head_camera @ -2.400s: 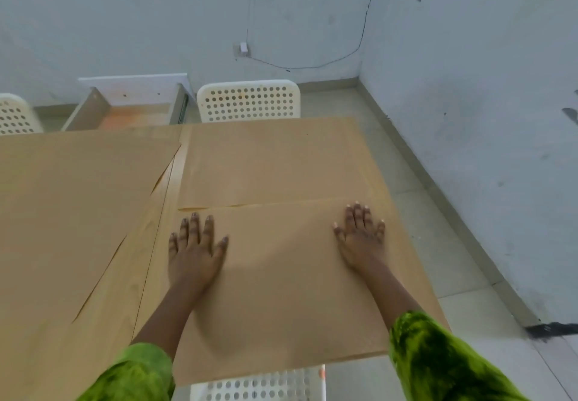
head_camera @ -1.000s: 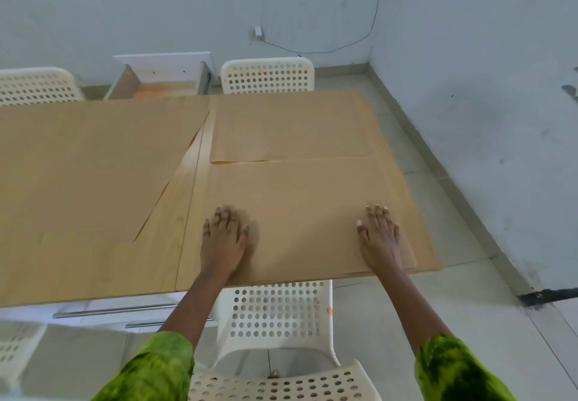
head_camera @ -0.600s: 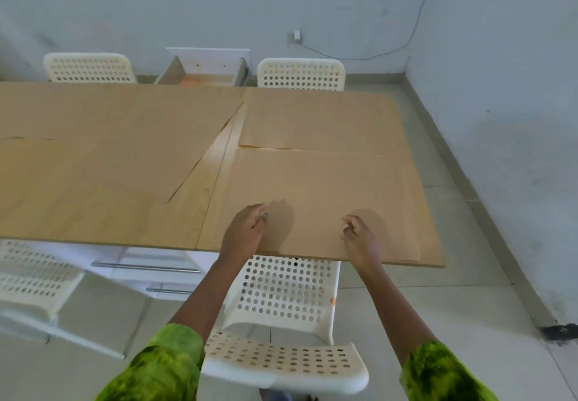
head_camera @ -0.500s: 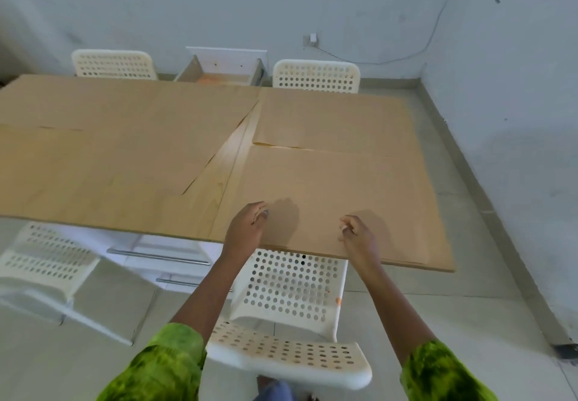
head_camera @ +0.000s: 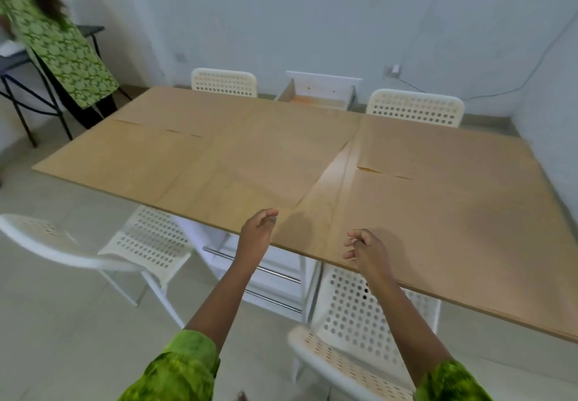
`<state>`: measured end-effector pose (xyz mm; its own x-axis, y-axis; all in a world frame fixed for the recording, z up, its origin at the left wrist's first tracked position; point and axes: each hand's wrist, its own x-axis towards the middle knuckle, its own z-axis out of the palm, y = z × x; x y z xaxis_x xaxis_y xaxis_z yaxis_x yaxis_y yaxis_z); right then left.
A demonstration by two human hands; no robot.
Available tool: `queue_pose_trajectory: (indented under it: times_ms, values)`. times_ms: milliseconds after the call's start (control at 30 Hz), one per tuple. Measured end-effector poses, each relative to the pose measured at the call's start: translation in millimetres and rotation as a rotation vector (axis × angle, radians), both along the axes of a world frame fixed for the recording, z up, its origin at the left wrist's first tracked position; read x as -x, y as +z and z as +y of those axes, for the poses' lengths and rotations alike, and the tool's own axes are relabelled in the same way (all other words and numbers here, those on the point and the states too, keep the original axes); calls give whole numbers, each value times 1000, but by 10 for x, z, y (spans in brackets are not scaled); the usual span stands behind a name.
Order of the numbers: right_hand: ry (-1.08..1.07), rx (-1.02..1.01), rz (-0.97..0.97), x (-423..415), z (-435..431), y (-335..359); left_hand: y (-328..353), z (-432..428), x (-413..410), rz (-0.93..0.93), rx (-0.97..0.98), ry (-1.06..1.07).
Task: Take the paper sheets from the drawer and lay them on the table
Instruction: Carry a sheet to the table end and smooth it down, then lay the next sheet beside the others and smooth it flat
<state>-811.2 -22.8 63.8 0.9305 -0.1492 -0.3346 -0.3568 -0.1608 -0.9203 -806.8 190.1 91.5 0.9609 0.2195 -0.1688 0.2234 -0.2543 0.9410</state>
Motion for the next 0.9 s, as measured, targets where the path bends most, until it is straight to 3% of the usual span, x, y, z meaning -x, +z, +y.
queue_pose_trajectory:
  times_ms: [167, 433, 667, 900]
  values:
    - [-22, -50, -4, -272, 781, 62, 84, 756, -224, 49, 120, 21]
    - [-34, -37, -18, -771, 1353, 100, 113, 1318, -658, 111, 261, 30]
    - [7, 156, -43, -1554, 1501, -35, -6, 1500, -1285, 340, 411, 16]
    - [135, 419, -10, -2339, 1545, -145, -325, 1380, -1762, 489, 669, 199]
